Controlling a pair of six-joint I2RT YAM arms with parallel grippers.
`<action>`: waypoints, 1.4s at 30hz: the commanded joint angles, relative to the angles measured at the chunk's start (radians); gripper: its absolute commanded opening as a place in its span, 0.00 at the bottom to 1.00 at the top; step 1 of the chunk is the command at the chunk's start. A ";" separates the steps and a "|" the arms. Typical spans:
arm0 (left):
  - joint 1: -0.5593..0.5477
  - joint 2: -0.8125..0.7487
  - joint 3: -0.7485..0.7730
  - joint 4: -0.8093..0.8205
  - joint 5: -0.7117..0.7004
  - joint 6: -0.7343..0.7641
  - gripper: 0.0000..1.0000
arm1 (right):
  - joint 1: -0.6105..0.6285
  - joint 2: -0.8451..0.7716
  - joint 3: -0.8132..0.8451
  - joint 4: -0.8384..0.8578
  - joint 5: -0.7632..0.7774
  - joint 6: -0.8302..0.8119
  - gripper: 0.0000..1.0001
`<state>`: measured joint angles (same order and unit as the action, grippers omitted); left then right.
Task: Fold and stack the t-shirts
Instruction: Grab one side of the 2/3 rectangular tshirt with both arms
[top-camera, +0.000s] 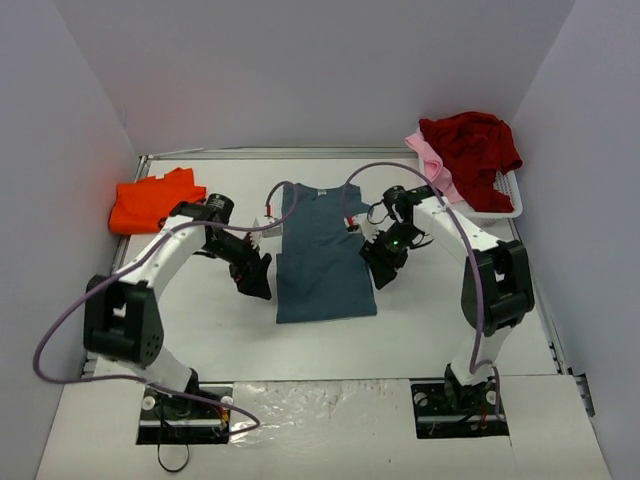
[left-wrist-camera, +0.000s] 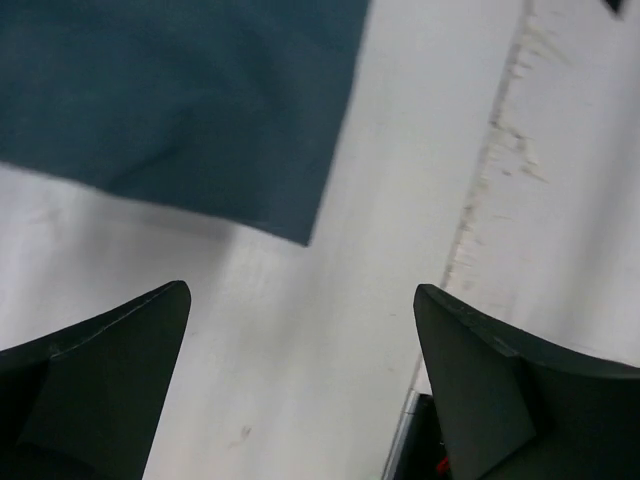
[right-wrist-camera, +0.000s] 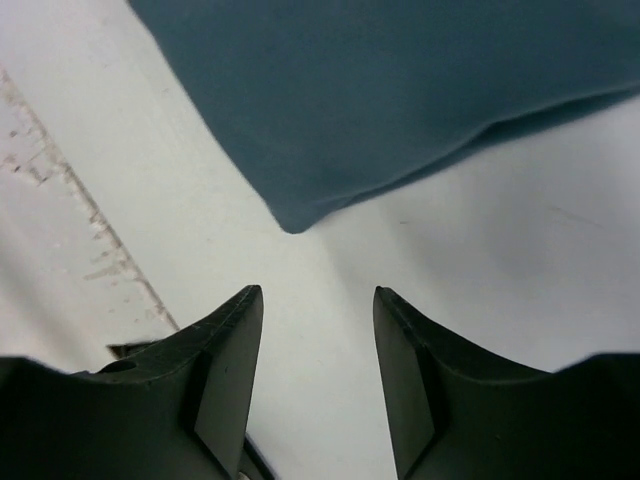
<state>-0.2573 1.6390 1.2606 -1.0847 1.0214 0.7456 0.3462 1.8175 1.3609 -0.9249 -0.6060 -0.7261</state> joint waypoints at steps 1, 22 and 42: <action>0.003 -0.226 -0.049 0.377 -0.258 -0.306 0.94 | -0.016 -0.141 0.064 0.073 0.106 0.063 0.45; 0.124 -0.531 -0.335 0.775 -0.665 -0.704 0.94 | -0.049 -0.310 -0.108 0.478 0.364 0.286 1.00; 0.117 -0.521 -0.259 0.608 -0.579 -0.544 0.94 | -0.029 -0.377 -0.195 0.525 0.342 0.350 1.00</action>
<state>-0.0956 1.1801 0.9760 -0.4347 0.4309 0.0994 0.3096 1.5047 1.1370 -0.3382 -0.2356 -0.3313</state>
